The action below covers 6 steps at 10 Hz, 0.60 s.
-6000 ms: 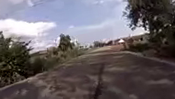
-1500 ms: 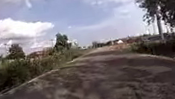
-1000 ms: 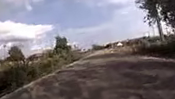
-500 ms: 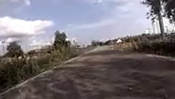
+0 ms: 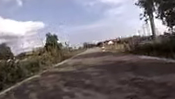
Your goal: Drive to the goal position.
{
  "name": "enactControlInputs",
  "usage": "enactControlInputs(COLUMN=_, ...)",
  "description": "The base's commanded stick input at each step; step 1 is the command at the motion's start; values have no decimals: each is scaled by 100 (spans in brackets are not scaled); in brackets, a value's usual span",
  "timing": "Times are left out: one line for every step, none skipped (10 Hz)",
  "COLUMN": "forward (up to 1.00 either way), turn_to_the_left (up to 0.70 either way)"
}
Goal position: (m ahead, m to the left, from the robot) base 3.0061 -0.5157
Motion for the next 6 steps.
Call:
enactControlInputs(forward=70, turn_to_the_left=0)
enactControlInputs(forward=70, turn_to_the_left=0)
enactControlInputs(forward=70, turn_to_the_left=0)
enactControlInputs(forward=70, turn_to_the_left=0)
enactControlInputs(forward=70, turn_to_the_left=0)
enactControlInputs(forward=70, turn_to_the_left=0)
